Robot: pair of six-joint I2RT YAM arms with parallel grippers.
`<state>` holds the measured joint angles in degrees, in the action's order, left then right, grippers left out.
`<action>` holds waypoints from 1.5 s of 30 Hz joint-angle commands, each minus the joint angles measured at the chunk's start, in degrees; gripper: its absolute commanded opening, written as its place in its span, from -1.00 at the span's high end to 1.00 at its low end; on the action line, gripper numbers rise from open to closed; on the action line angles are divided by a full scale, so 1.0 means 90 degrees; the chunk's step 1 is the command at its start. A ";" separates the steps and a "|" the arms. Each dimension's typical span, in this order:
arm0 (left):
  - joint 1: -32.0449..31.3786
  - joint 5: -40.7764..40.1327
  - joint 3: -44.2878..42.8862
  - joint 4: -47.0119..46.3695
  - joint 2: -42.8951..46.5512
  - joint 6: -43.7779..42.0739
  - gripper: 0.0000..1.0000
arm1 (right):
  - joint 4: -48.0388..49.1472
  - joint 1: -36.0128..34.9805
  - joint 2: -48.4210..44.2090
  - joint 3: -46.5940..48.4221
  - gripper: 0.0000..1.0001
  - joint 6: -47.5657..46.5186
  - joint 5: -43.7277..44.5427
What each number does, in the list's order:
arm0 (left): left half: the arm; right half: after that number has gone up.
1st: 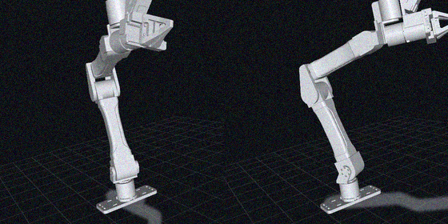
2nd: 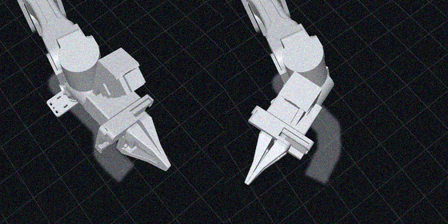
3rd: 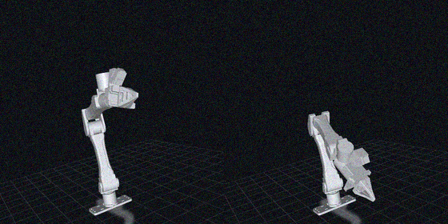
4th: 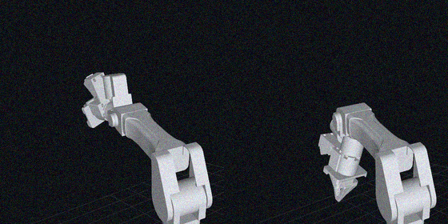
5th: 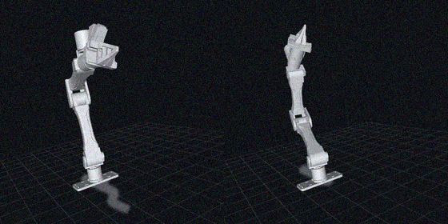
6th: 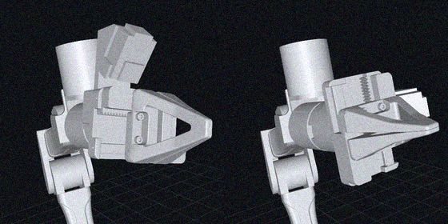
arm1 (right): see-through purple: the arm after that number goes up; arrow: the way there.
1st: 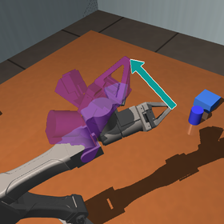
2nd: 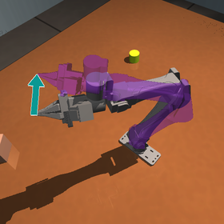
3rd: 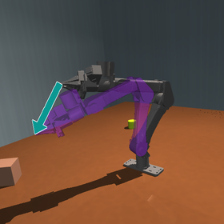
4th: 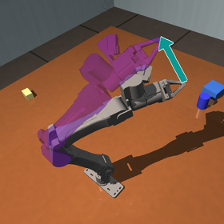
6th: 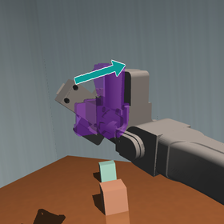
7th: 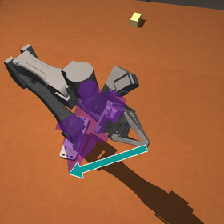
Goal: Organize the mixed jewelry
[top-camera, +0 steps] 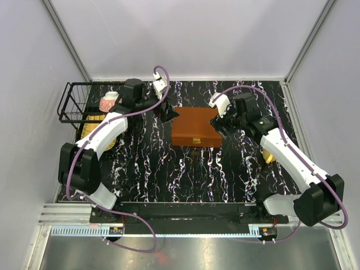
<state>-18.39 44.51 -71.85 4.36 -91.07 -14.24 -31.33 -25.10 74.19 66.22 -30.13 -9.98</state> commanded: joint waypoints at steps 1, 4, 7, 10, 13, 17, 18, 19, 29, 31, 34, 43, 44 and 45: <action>-0.0221 -0.0227 0.0288 -0.0221 0.0246 0.0030 -0.82 | 0.0122 0.0026 -0.0177 0.0084 -0.64 0.0076 0.0093; -0.0514 -0.0675 0.0328 -0.0231 0.0090 -0.0048 -0.82 | 0.0210 0.0026 -0.0109 -0.0013 -0.63 0.0135 0.0200; -0.0885 -0.1348 0.0328 -0.0221 -0.0115 -0.0204 -0.82 | 0.0278 0.0035 -0.0148 -0.0101 -0.63 0.0183 0.0356; -0.1324 -0.2013 0.0328 -0.0270 -0.0359 -0.0273 -0.82 | 0.0356 0.0035 -0.0236 -0.0199 -0.63 0.0213 0.0561; -0.1627 -0.2755 0.0328 -0.0338 -0.0594 -0.0283 -0.82 | 0.0366 0.0064 -0.0333 -0.0267 -0.64 0.0213 0.0737; -0.1872 -0.3226 0.0454 -0.0464 -0.0848 -0.0195 -0.82 | 0.0454 0.0201 -0.0490 -0.0423 -0.64 0.0154 0.0874; -0.1921 -0.3314 0.0493 -0.0455 -0.0906 -0.0195 -0.82 | 0.0464 0.0240 -0.0499 -0.0453 -0.64 0.0145 0.0865; -0.2037 -0.3518 0.0561 -0.0465 -0.0946 -0.0214 -0.81 | 0.0473 0.0327 -0.0509 -0.0463 -0.64 0.0135 0.0864; -0.2409 -0.4301 0.0903 -0.0611 -0.1678 -0.0127 -0.80 | 0.0610 0.0787 -0.0636 -0.0726 -0.64 0.0096 0.0718; -0.2429 -0.4321 0.1011 -0.0670 -0.1659 -0.0107 -0.80 | 0.0620 0.0855 -0.0656 -0.0736 -0.64 0.0076 0.0708; -0.2429 -0.4350 0.1079 -0.0719 -0.1436 -0.0010 -0.79 | 0.0698 0.1021 -0.0607 -0.0727 -0.64 0.0135 0.0660; -0.2410 -0.4584 0.0963 -0.0602 0.0106 0.0000 -0.82 | 0.1176 0.1392 -0.0461 -0.0590 -0.68 0.0837 0.0864; -0.2410 -0.4623 0.0924 -0.0592 0.0244 0.0000 -0.83 | 0.1225 0.1402 -0.0461 -0.0561 -0.68 0.0964 0.0942; -0.2380 -0.4701 0.0836 -0.0573 0.0487 0.0020 -0.87 | 0.1293 0.1412 -0.0470 -0.0551 -0.70 0.1042 0.1001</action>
<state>-40.16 6.07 -62.57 -0.93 -95.50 -13.61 -24.34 -13.02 70.35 59.44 -25.17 -3.46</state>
